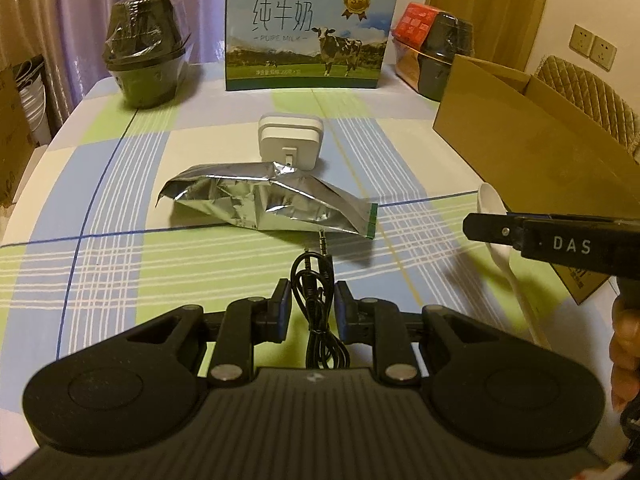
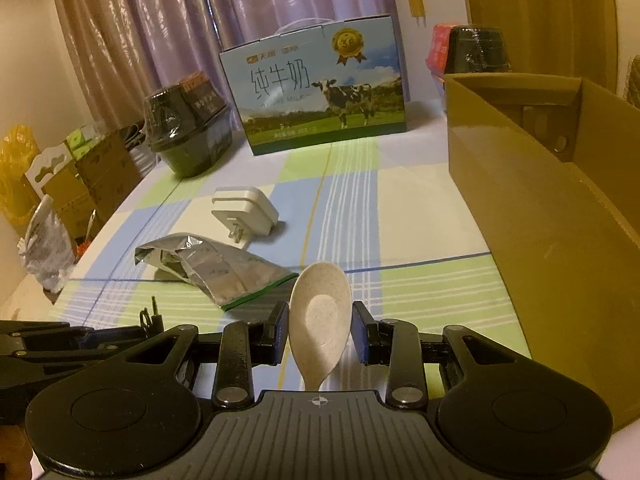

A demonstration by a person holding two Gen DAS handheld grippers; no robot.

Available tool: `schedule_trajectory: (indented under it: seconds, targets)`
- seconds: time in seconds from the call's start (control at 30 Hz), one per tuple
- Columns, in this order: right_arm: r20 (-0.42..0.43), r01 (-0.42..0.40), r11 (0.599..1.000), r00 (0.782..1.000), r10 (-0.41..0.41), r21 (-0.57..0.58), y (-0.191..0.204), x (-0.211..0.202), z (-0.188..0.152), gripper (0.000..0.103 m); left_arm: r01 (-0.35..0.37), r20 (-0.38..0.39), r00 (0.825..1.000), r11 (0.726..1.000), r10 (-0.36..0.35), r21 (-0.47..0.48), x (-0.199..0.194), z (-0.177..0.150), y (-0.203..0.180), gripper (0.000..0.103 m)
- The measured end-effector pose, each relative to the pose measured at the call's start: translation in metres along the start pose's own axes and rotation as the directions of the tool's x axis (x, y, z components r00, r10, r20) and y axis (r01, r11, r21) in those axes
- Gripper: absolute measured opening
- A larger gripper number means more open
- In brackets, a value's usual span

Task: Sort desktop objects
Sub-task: 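Carry the black cable and wooden spoon toward the cardboard box with both tools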

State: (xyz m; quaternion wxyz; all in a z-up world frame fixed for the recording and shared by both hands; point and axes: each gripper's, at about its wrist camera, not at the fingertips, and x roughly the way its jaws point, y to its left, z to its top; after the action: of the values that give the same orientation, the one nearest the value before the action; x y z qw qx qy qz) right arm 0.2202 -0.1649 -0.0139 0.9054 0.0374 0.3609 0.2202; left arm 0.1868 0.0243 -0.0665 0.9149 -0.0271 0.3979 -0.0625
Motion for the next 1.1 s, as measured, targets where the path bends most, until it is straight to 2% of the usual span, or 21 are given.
schedule_trajectory:
  seconds: [0.13, 0.3, 0.4, 0.47, 0.53, 0.6, 0.77, 0.8, 0.83, 0.87, 1.0, 1.1]
  targets:
    - [-0.007, -0.006, 1.0, 1.0, 0.006, -0.003, 0.002, 0.003, 0.0, 0.03, 0.034, -0.022, 0.999, 0.999, -0.034, -0.012, 0.001, 0.001, 0.002, 0.018]
    - [-0.045, -0.003, 1.0, 0.999, 0.003, -0.004, 0.001, 0.012, -0.004, 0.03, 0.018, -0.088, 0.996, 0.999, -0.015, 0.033, 0.02, -0.007, -0.003, 0.018]
    - [-0.054, -0.001, 1.0, 0.999, 0.002, 0.006, -0.001, 0.015, -0.004, 0.03, 0.013, -0.107, 0.994, 0.999, -0.008, 0.046, 0.029, -0.013, -0.003, 0.019]
    - [-0.054, -0.003, 1.0, 0.999, 0.004, 0.012, -0.002, 0.017, -0.004, 0.03, 0.014, -0.093, 0.996, 0.999, -0.01, 0.044, 0.031, -0.017, -0.001, 0.02]
    - [-0.052, -0.005, 1.0, 0.999, 0.006, 0.013, -0.002, 0.016, -0.004, 0.03, -0.002, -0.076, 0.997, 0.999, 0.006, 0.05, 0.032, -0.019, -0.001, 0.035]
    - [-0.051, -0.008, 1.0, 0.999, 0.009, 0.017, -0.002, 0.016, -0.004, 0.03, -0.018, -0.063, 0.998, 0.999, 0.021, 0.048, 0.033, -0.019, 0.0, 0.041]
    - [-0.05, -0.009, 1.0, 0.999, 0.01, 0.023, -0.002, 0.016, -0.003, 0.03, -0.026, -0.037, 0.999, 0.997, 0.029, 0.075, 0.038, -0.021, -0.005, 0.04]
    - [-0.048, -0.008, 1.0, 0.999, 0.009, 0.025, -0.002, 0.016, -0.003, 0.03, -0.032, -0.036, 0.999, 0.995, 0.035, 0.09, 0.037, -0.021, -0.007, 0.036]
    - [-0.047, -0.007, 1.0, 0.999, 0.008, 0.028, -0.003, 0.015, -0.003, 0.03, -0.026, -0.037, 0.999, 0.995, 0.029, 0.094, 0.037, -0.021, -0.008, 0.022]
    - [-0.045, -0.007, 0.999, 0.999, 0.008, 0.031, -0.003, 0.015, -0.003, 0.03, -0.02, -0.043, 0.999, 0.996, 0.024, 0.087, 0.037, -0.02, -0.008, 0.02]
    - [-0.038, -0.01, 0.999, 0.999, 0.011, 0.034, -0.003, 0.013, -0.002, 0.03, -0.029, -0.057, 0.998, 0.999, 0.032, 0.045, 0.034, -0.018, -0.005, 0.018]
    - [-0.028, -0.014, 0.999, 0.999, 0.015, 0.031, -0.002, 0.01, -0.001, 0.03, -0.023, -0.04, 0.999, 0.999, 0.025, 0.046, 0.026, -0.016, -0.006, 0.018]
